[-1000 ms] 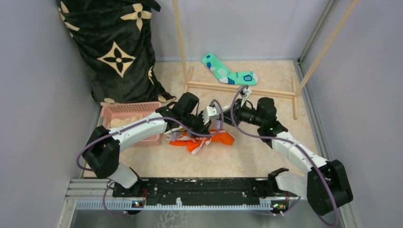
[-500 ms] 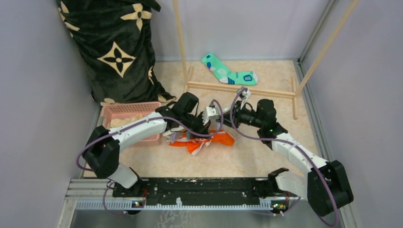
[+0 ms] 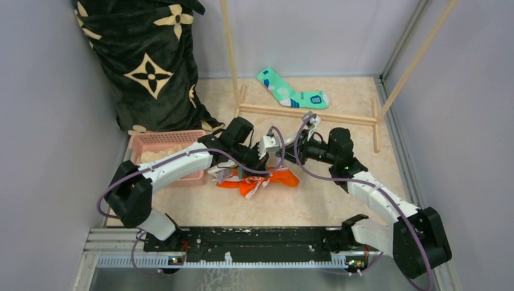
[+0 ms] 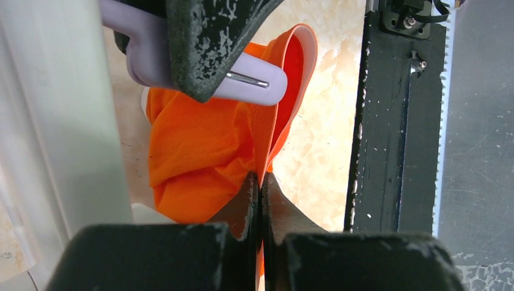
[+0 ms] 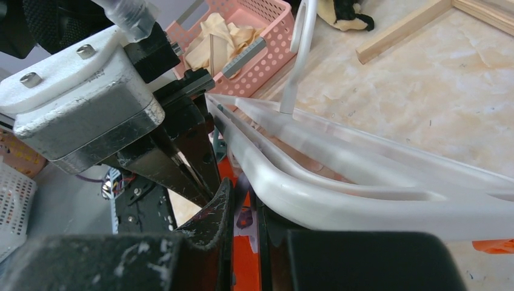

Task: Clip the underwear to the hanger
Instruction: Clamp the underwear onto the hanger.

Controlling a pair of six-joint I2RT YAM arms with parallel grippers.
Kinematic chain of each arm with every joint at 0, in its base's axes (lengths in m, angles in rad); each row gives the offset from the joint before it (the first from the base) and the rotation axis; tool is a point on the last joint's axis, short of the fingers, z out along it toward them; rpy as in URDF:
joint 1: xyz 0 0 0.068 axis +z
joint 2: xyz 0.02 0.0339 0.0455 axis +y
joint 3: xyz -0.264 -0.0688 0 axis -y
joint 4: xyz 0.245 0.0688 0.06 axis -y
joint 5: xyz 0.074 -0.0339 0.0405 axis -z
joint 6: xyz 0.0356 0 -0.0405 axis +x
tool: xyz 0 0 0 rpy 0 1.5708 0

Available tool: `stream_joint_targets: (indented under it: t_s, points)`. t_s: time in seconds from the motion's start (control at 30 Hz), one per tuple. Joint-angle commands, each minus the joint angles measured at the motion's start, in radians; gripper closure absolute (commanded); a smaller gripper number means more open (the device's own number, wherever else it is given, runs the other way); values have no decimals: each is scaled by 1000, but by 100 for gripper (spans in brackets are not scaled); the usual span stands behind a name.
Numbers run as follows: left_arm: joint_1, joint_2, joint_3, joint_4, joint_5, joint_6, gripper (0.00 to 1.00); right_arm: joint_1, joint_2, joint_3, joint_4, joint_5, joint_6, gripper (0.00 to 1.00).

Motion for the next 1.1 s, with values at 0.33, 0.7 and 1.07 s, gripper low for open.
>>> stream_joint_targets:
  t_s: [0.33,0.7,1.07]
  points:
    - [17,13,44,53,4,-82,100,57,-95,-29,58,15,22,100]
    - [-1,-131,-95,217,-144,-250,100,76,-109,-61,168,111,93,100]
    - [-1,-125,-85,183,-91,-237,100,77,-108,-60,132,62,30,100]
